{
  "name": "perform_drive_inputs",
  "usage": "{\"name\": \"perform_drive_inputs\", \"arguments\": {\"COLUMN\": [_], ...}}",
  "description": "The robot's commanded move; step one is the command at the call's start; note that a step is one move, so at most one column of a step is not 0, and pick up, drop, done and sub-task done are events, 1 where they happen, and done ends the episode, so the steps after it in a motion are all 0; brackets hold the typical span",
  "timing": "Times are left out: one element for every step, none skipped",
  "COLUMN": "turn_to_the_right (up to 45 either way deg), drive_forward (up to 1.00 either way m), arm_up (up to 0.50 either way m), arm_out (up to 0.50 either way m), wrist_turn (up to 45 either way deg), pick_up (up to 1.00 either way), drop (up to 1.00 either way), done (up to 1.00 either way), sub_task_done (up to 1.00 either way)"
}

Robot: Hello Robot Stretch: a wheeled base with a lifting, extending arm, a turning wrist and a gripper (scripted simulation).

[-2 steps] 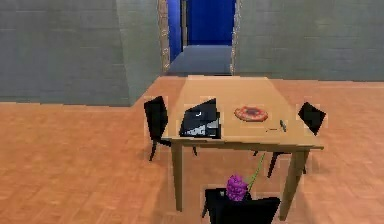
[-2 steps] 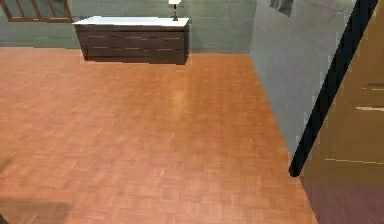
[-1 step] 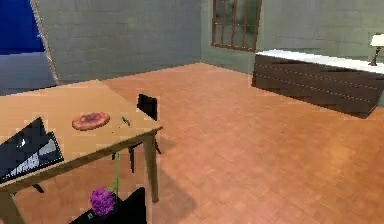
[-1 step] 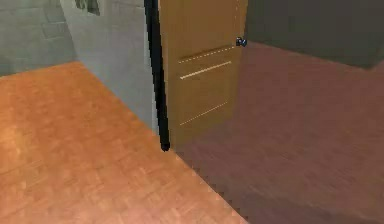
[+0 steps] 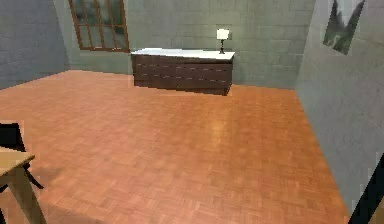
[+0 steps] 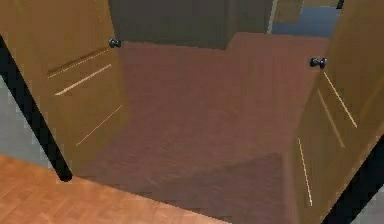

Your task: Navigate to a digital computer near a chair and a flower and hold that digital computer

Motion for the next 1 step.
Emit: {"name": "perform_drive_inputs", "arguments": {"turn_to_the_right": [0.0], "drive_forward": [0.65], "arm_up": [0.0], "arm_out": [0.0], "wrist_turn": [0.0], "pick_up": [0.0], "drop": [0.0], "done": [0.0], "sub_task_done": [0.0]}}
